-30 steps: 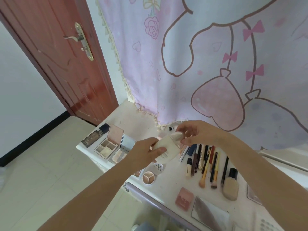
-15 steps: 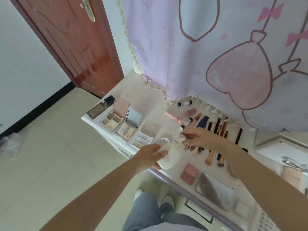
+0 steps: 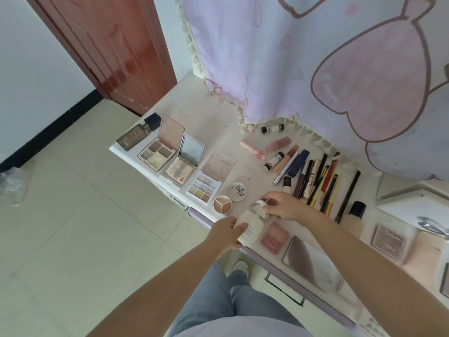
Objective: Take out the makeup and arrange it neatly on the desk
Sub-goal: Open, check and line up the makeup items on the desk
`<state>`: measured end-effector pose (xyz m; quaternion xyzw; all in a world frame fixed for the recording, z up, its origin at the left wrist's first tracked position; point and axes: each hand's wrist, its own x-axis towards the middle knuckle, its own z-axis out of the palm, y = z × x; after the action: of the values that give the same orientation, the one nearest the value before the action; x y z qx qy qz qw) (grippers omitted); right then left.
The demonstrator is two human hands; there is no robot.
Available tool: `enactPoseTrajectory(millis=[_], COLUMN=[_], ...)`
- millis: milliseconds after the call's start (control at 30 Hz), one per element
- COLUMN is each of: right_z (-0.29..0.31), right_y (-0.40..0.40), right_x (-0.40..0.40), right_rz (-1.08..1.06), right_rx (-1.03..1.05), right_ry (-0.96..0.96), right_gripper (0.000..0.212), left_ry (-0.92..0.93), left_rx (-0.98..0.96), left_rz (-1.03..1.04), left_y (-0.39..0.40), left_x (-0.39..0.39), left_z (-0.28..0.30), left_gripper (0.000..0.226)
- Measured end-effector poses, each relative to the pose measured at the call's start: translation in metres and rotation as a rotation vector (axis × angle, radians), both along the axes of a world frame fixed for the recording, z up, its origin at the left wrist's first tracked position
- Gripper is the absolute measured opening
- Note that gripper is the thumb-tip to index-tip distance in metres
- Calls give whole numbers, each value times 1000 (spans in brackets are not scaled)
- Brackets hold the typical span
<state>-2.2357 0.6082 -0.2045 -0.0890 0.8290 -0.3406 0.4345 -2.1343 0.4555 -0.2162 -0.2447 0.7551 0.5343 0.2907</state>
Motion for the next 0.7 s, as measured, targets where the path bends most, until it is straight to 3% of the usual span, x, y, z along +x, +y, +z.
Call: enactPoseTrajectory(millis=[400,567,700], right_z=[-9,-8,-5], right_y=[-3,0,16], right_x=[0,5,28], right_rz=[22,-6,69], right_rx=[65,110,174], right_ry=[179,294,493], right_gripper=[24,37,39], left_ry=[18,40,172], left_rx=[-177,-286,-441], left_rz=[316,212,118], left_y=[8,7,2], left_x=[1,10,24], left_z=[-11,-14,-13], left_gripper=[25,27,25])
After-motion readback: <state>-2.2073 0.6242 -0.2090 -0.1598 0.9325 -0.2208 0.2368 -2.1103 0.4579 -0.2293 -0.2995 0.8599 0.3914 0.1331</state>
